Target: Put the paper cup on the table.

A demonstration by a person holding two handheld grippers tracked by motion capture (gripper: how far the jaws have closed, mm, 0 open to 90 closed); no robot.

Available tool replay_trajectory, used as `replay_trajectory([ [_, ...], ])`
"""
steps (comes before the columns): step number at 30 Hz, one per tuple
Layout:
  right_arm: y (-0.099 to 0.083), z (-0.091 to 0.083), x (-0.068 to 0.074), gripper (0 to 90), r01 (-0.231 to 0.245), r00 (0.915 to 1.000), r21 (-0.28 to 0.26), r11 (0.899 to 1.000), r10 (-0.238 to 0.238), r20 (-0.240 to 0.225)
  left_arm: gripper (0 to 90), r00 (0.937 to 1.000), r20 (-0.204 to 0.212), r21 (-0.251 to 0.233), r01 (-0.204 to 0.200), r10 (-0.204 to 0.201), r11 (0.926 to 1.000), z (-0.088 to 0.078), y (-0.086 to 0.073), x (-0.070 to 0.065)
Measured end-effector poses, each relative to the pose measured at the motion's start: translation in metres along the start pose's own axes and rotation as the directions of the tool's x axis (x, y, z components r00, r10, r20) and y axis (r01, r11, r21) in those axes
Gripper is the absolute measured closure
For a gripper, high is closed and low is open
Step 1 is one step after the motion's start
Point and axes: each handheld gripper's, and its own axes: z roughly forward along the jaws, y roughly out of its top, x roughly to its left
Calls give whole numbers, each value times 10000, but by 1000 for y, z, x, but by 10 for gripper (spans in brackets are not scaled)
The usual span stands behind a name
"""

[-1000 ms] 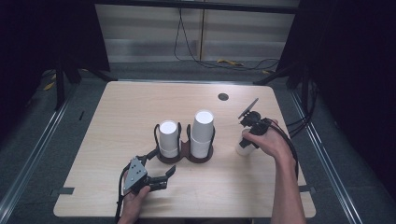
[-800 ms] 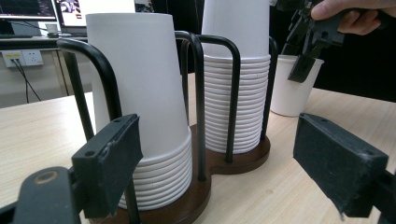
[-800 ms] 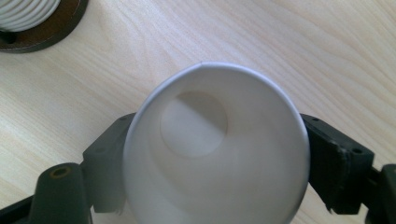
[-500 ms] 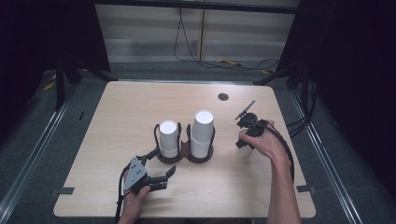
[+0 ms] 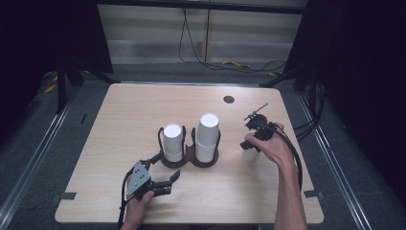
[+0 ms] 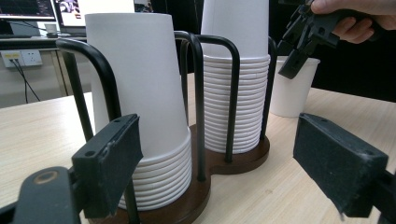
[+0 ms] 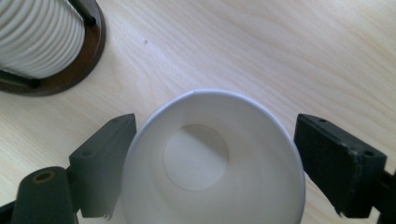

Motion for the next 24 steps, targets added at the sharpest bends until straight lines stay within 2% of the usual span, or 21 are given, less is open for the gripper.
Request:
replay_trajectory([
  [5,-2,-2,0,159,-309,9992,-725,9969,291,-256,153,10000,69,-25,27,-27,10000,0,0,-1],
  [8,-5,-1,0,152,-377,9992,-1003,9942,360,-181,155,10000,43,-18,81,-81,10000,0,0,0],
  [11,-8,-4,-1,152,-701,9972,-1764,9818,644,-383,154,10000,38,-12,34,-34,10000,1,0,-1],
  [15,-8,-8,0,148,-775,9970,-2320,9696,739,-244,154,10000,26,-15,42,-42,10000,1,0,-1],
  [19,-10,-14,2,151,-958,9953,-3066,9470,880,-393,153,9999,-6,-1,135,-135,9999,1,0,-1],
  [21,-11,-17,5,152,-1059,9944,-3479,9315,983,-394,153,10000,-29,95,48,-47,9999,2,0,0],
  [24,-11,-20,11,137,-964,9953,-3651,9259,920,-295,154,10000,-28,150,37,-37,9999,3,1,-2],
])
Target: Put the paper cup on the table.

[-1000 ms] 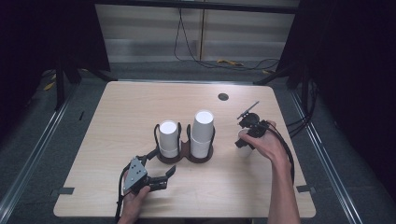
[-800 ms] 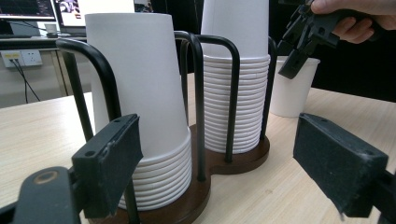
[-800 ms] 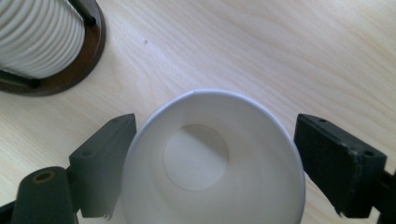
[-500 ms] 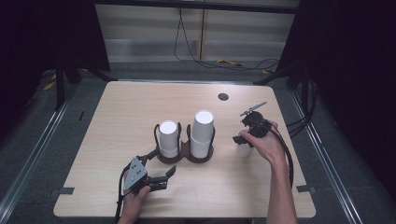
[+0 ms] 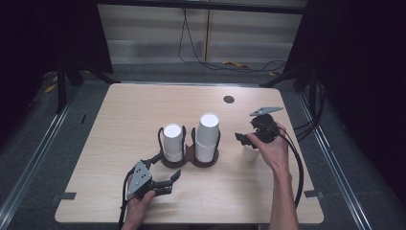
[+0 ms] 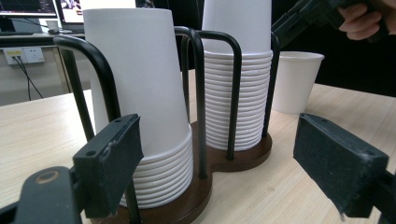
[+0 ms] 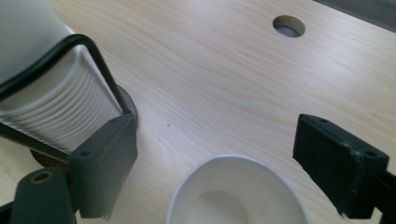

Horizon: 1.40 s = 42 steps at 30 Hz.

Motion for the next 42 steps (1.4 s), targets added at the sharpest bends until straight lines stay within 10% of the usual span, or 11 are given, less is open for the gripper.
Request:
replay_trajectory([
  [12,-13,-13,19,160,-107,9991,-1497,9887,168,398,154,10000,-73,118,44,-43,9999,1,0,1],
  [23,-38,-27,48,176,-750,9938,-3401,9374,983,516,156,9998,-161,168,140,-137,9998,1,1,1],
  [42,-91,-10,104,134,-1122,9930,-4985,8596,1151,-249,154,9994,-337,128,133,-128,9998,0,0,1],
])
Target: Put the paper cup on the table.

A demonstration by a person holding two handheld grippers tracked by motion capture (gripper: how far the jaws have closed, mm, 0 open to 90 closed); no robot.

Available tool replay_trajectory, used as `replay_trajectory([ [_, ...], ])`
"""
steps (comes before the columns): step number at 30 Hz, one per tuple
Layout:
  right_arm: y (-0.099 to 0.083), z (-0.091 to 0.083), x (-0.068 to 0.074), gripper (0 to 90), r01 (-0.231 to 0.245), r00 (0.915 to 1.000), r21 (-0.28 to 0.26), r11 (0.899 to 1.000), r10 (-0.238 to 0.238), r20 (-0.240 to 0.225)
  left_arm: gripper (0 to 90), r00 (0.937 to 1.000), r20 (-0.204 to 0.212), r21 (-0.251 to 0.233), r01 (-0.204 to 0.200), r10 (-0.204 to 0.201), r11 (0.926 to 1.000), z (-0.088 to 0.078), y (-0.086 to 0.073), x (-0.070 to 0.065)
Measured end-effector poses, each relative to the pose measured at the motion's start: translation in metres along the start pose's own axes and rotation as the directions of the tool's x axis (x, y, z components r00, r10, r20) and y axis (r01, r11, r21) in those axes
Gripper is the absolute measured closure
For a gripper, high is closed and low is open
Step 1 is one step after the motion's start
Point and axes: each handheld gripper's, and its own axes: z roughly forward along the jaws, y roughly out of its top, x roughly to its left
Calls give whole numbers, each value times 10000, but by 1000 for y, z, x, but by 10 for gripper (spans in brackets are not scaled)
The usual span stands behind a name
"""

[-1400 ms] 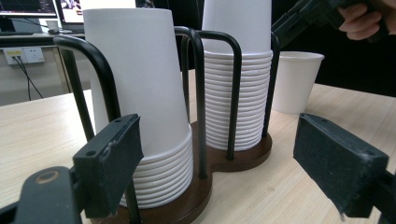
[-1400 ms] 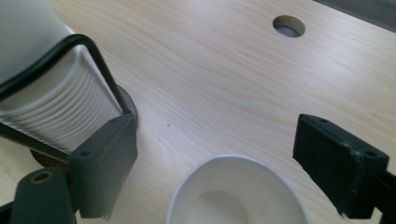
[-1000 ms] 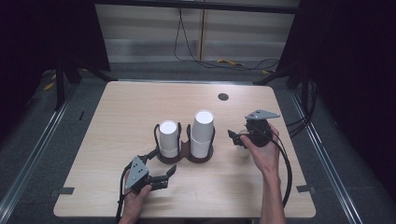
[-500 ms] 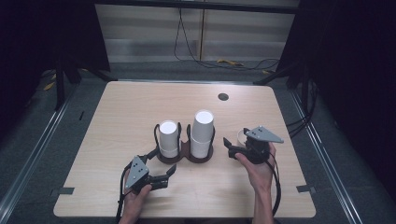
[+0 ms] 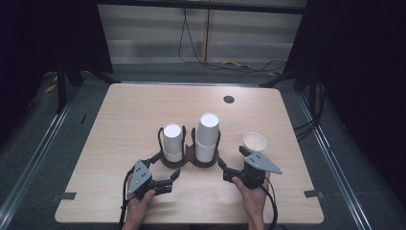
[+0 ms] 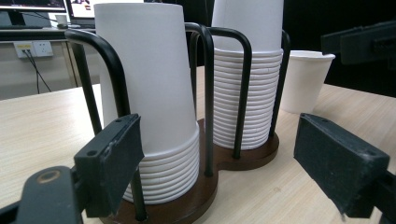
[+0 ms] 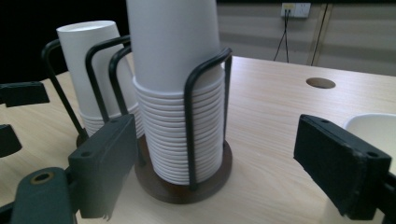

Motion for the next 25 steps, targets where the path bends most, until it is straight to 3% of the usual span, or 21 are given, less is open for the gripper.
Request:
replay_trajectory([
  [2,-7,0,5,133,-54,10000,-241,9997,52,-83,154,10000,4,-6,-11,11,10000,0,0,0],
  [8,-23,5,17,134,-29,9997,-260,9997,22,-263,154,10000,-89,-29,43,-43,10000,-1,0,0],
  [22,-45,11,33,135,-243,9997,-604,9979,247,49,153,9999,-97,-61,124,-125,9999,-1,0,0],
  [25,-46,10,35,135,-28,9999,-799,9968,37,116,153,9999,-134,-67,80,-81,9999,-1,0,0],
])
